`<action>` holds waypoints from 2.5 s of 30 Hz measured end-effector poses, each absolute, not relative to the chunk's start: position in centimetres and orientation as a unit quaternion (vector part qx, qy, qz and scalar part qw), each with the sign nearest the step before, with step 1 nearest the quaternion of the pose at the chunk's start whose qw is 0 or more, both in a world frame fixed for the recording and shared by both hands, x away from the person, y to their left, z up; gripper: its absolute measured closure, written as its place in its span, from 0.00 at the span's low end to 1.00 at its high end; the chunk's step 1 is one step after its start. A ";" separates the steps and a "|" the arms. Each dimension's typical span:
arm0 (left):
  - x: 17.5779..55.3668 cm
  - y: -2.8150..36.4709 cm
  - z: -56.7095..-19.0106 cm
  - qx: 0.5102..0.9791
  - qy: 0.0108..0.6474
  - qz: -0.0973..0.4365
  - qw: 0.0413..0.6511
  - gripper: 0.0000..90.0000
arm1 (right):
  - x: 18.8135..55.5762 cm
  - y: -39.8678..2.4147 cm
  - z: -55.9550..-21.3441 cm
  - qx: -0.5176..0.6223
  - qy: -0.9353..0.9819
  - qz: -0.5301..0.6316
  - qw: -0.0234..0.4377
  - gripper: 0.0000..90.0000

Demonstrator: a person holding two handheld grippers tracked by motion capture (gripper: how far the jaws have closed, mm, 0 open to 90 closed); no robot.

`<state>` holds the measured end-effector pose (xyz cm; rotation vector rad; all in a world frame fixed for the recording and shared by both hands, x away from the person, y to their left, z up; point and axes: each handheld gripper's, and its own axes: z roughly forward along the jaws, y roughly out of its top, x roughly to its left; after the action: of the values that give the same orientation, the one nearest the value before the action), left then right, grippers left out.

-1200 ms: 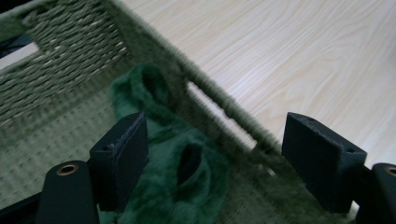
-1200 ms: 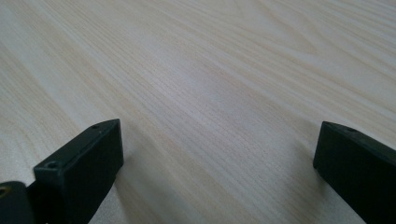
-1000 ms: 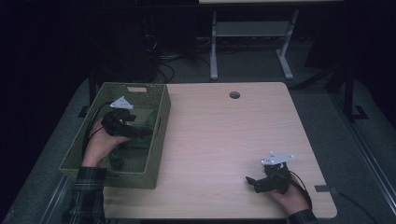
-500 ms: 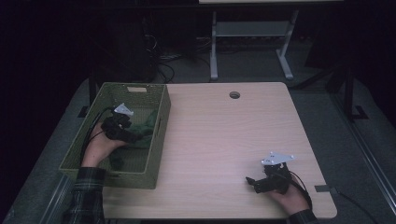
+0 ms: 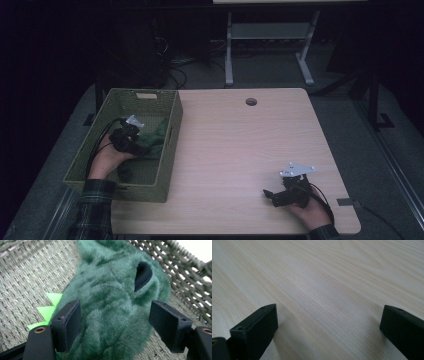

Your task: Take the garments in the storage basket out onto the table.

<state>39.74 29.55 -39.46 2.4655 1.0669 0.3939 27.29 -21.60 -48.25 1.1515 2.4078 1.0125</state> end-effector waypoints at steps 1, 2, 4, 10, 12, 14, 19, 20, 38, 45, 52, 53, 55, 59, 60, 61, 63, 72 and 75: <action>39.8 29.5 -39.7 0.889 0.385 0.140 0.206 0.31 | 27.3 -21.6 -48.2 0.399 0.835 0.351 0.143 0.01; 39.8 29.5 -39.7 0.889 0.385 0.140 0.206 0.31 | 27.3 -21.6 -48.2 0.399 0.835 0.351 0.143 0.01; 39.9 29.5 -39.8 0.890 0.387 0.136 0.201 0.39 | 27.3 -21.6 -48.2 0.399 0.835 0.351 0.143 0.01; 39.9 29.6 -39.9 0.895 0.383 0.126 0.193 0.66 | 27.3 -21.6 -48.3 0.399 0.835 0.351 0.143 0.01; 39.9 29.6 -39.8 0.894 0.388 0.119 0.191 0.77 | 27.3 -21.6 -48.3 0.399 0.835 0.351 0.143 0.01; 39.9 29.7 -39.7 0.893 0.392 0.114 0.190 0.85 | 27.3 -21.6 -48.3 0.399 0.835 0.351 0.143 0.01; 39.8 30.1 -39.0 0.885 0.402 0.115 0.207 0.91 | 27.3 -21.6 -48.3 0.399 0.835 0.351 0.143 0.01; 39.8 30.1 -39.0 0.885 0.402 0.115 0.207 0.91 | 27.3 -21.6 -48.3 0.399 0.835 0.351 0.143 0.01; 38.3 31.7 -34.5 0.854 0.412 0.150 0.278 0.92 | 27.3 -21.6 -48.3 0.399 0.835 0.351 0.143 0.01; 37.7 32.1 -32.2 0.841 0.413 0.167 0.306 0.92 | 27.3 -21.6 -48.3 0.399 0.835 0.351 0.143 0.01; 37.4 32.5 -30.8 0.838 0.412 0.172 0.315 0.92 | 27.3 -21.6 -48.2 0.399 0.835 0.351 0.143 0.01; 37.4 32.6 -30.2 0.836 0.411 0.172 0.321 0.92 | 27.3 -21.6 -48.3 0.399 0.835 0.351 0.143 0.01; 37.3 32.7 -29.9 0.836 0.409 0.171 0.323 0.92 | 27.3 -21.6 -48.3 0.399 0.835 0.351 0.143 0.01; 37.2 32.6 -28.8 0.834 0.405 0.170 0.333 0.92 | 27.3 -21.6 -48.3 0.399 0.835 0.351 0.143 0.01; 37.2 32.6 -28.6 0.834 0.404 0.170 0.336 0.92 | 27.3 -21.6 -48.3 0.399 0.835 0.351 0.143 0.01; 37.2 32.6 -28.3 0.834 0.402 0.171 0.337 0.92 | 27.3 -21.6 -48.3 0.399 0.835 0.351 0.143 0.01; 37.1 32.5 -27.8 0.833 0.401 0.171 0.341 0.92 | 27.3 -21.6 -48.3 0.399 0.835 0.351 0.143 0.01; 37.0 31.8 -25.9 0.832 0.387 0.165 0.363 0.92 | 27.3 -21.6 -48.3 0.399 0.835 0.352 0.143 0.01; 36.9 31.4 -25.0 0.830 0.382 0.164 0.372 0.93 | 27.3 -21.6 -48.3 0.399 0.835 0.352 0.143 0.01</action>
<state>36.92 31.39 -25.03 2.1265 0.9803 0.4206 27.30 -21.60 -48.26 1.1512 2.4068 1.0142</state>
